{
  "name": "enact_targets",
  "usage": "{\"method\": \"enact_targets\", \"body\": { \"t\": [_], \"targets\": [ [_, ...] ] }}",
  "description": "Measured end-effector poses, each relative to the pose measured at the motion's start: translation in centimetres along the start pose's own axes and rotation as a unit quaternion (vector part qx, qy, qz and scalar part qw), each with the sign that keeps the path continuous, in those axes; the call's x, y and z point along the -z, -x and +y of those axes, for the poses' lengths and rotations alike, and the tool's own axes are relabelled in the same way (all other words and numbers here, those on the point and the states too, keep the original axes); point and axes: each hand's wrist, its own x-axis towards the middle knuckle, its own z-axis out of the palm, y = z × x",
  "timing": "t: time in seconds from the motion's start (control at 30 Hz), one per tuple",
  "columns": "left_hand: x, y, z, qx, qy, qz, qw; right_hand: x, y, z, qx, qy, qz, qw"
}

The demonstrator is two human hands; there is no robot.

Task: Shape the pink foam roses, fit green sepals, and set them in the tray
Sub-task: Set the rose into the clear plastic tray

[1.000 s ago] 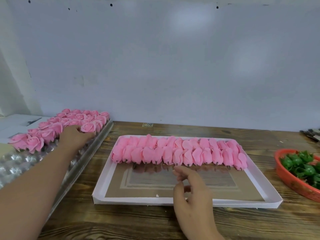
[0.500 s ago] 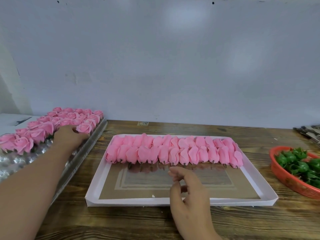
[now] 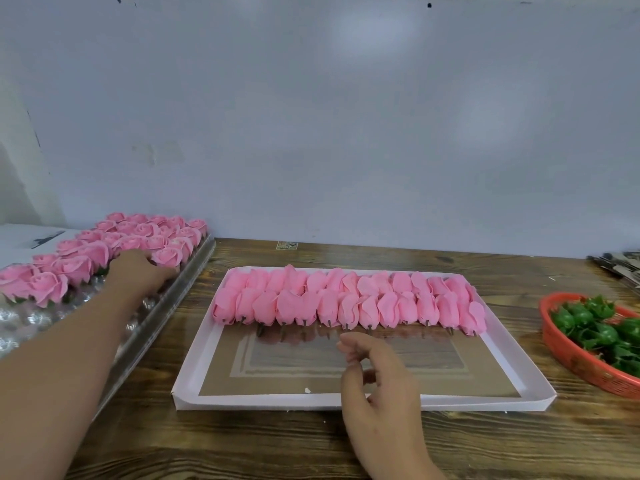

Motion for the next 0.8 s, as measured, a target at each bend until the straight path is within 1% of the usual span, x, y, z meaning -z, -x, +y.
{"method": "enact_targets", "body": {
  "t": [0.23, 0.43, 0.8],
  "targets": [
    [1.2, 0.4, -0.3, 0.012, -0.018, -0.041, 0.999, -0.1, 0.0, 0.1, 0.001, 0.001, 0.0, 1.0],
    [1.4, 0.7, -0.7, 0.031, -0.014, -0.036, 0.999, 0.0, 0.0, 0.3, -0.008, -0.006, -0.003, 1.0],
    [1.6, 0.2, -0.6, 0.039, -0.05, -0.087, 0.994, 0.0, 0.0, 0.6, -0.019, -0.01, -0.003, 1.0]
  ]
}}
